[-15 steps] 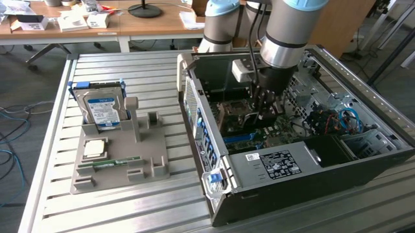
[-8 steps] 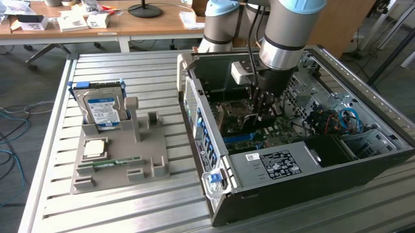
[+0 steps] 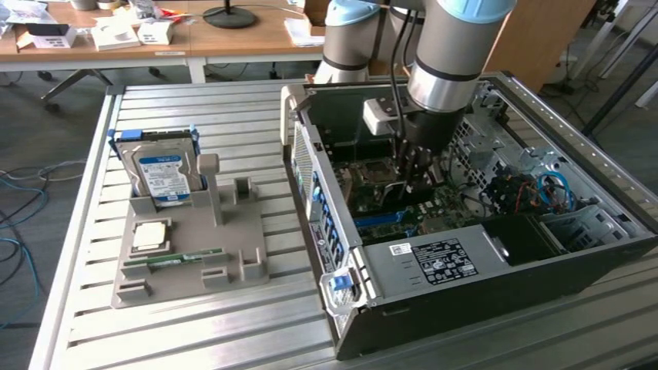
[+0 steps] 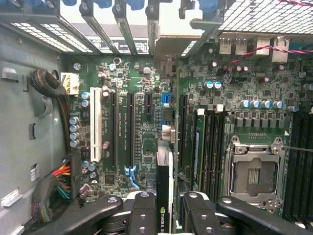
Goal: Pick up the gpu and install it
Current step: 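Insert the gpu into the slot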
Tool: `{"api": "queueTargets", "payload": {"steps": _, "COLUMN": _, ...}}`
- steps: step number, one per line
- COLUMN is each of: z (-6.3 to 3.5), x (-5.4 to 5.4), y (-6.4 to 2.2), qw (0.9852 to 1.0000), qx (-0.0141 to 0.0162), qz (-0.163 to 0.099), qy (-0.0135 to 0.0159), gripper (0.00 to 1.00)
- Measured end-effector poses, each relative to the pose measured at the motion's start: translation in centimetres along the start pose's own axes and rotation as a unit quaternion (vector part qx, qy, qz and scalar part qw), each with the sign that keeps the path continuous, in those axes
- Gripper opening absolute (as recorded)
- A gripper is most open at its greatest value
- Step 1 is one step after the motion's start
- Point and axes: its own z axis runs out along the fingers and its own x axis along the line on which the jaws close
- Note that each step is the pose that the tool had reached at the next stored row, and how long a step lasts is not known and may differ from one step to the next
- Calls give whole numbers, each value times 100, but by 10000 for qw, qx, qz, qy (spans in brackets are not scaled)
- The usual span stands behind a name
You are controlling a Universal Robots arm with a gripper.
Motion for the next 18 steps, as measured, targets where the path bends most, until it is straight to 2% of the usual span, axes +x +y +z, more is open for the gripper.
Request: {"api": "queueTargets", "payload": {"steps": 18, "z": 3, "x": 3, "y": 51, "qw": 10000, "qx": 0, "qz": -8, "qy": -1, "gripper": 26}}
